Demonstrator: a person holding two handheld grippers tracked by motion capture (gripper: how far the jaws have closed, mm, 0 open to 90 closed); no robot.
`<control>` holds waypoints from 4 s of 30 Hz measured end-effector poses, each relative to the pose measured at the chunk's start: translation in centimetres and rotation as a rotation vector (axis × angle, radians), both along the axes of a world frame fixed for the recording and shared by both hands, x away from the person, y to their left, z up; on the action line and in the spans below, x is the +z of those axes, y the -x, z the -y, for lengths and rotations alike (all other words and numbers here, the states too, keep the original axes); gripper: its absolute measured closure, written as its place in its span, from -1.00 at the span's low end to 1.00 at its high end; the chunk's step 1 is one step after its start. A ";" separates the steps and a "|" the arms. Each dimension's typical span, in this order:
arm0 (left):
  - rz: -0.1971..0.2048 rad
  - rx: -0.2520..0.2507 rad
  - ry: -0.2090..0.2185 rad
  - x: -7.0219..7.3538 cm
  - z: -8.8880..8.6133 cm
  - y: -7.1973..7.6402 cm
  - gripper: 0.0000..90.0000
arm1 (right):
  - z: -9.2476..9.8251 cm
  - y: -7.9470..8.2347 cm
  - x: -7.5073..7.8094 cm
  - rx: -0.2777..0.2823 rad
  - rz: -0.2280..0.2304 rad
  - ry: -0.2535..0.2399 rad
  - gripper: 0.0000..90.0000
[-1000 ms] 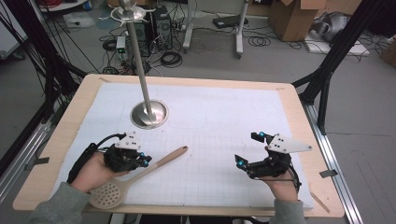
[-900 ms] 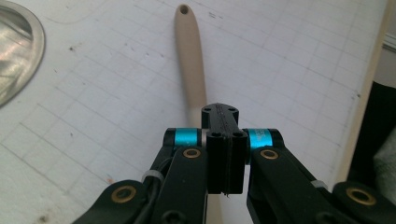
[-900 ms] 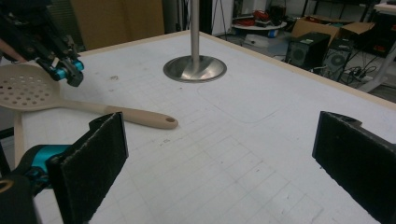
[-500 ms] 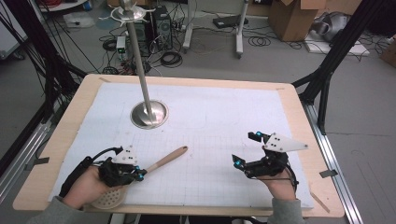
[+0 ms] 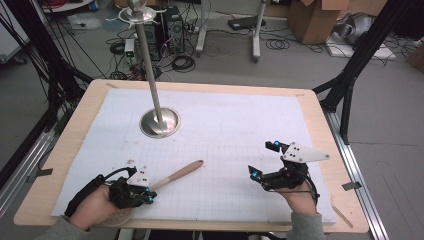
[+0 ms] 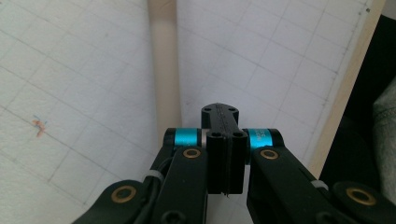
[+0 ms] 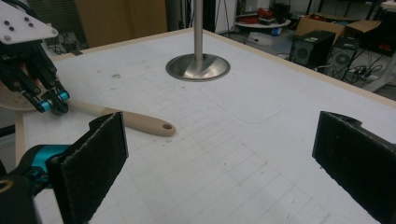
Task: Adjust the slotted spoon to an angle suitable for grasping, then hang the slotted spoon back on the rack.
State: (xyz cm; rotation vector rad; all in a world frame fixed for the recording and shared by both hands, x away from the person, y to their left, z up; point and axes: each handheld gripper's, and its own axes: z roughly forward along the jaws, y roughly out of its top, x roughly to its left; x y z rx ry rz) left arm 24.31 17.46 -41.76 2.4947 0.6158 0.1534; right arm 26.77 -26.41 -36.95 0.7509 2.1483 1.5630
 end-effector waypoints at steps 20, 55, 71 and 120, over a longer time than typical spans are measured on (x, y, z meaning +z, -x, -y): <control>-0.006 -0.021 -0.066 0.2 -1.3 -1.8 0.99 | -0.1 -0.1 -0.1 0.001 -0.001 0.003 -0.95; 0.053 0.116 0.106 0.1 -1.6 -6.9 0.99 | 0.1 0.0 0.0 0.001 -0.003 -0.010 -0.95; 0.040 -0.023 0.113 -0.1 -1.0 -6.8 0.99 | 0.0 -0.1 -0.1 0.002 -0.001 0.000 -0.95; 0.120 0.000 0.168 2.3 -5.5 -1.9 -0.68 | -1.3 -1.1 -0.2 0.037 -0.008 0.002 -0.95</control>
